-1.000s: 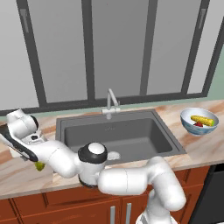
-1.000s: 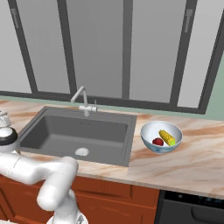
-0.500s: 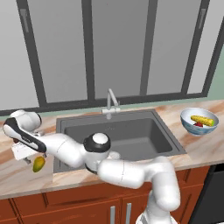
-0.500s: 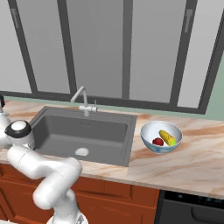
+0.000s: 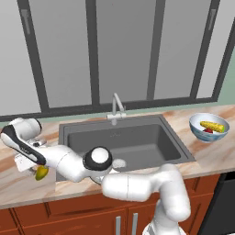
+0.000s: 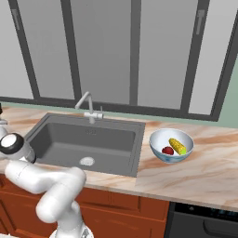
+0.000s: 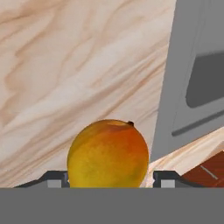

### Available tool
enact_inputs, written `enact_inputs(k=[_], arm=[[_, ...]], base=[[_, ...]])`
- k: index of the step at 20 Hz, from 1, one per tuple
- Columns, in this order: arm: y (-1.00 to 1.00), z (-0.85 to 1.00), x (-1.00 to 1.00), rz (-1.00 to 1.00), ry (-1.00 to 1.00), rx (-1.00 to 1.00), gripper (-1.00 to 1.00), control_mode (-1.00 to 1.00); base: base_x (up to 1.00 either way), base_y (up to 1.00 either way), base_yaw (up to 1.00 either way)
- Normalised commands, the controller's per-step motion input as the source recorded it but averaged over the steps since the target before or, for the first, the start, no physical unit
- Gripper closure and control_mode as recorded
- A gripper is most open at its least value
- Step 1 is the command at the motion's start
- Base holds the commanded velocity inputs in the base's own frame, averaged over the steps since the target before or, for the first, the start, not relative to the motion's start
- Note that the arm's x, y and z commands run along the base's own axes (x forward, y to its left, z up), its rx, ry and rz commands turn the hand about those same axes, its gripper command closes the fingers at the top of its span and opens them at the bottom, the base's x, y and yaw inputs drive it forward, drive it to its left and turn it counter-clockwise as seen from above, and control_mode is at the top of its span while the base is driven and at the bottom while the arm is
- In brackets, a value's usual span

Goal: There is a mixed pile of frozen fruits and vegetables on the counter. Locate all the frozen vegetables and place the items in a bowl on the counter. Take all the frozen fruits and defrost them in a running sink.

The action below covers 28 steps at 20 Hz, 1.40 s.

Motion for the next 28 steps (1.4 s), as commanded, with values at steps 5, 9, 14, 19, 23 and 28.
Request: enact_inputs(k=[5, 9, 14, 19, 23, 28], arm=[[-0.97, -0.44, -0.32, -0.08, -0.29, 0.13, 1.00, -1.00], [-0.64, 0.39, -0.07, -0.03, -0.30, 0.17, 1.00, -1.00], [-0.79, 1.00, 0.00, 0.00, -0.26, 0.37, 1.00, -1.00], [-1.00, 0.92, 0.00, 0.01, -0.29, 0.41, 1.00, -1.00], [-0.88, 0.44, 0.00, 0.13, -0.26, 0.18, 1.00, -1.00], [-0.47, -0.02, 0.13, 0.05, 0.04, -0.05, 1.00, -1.00]], base=[[0.00, 0.00, 0.00], [0.00, 0.00, 0.00], [0.00, 0.00, 0.00], [0.00, 0.00, 0.00], [0.00, 0.00, 0.00], [0.00, 0.00, 0.00]])
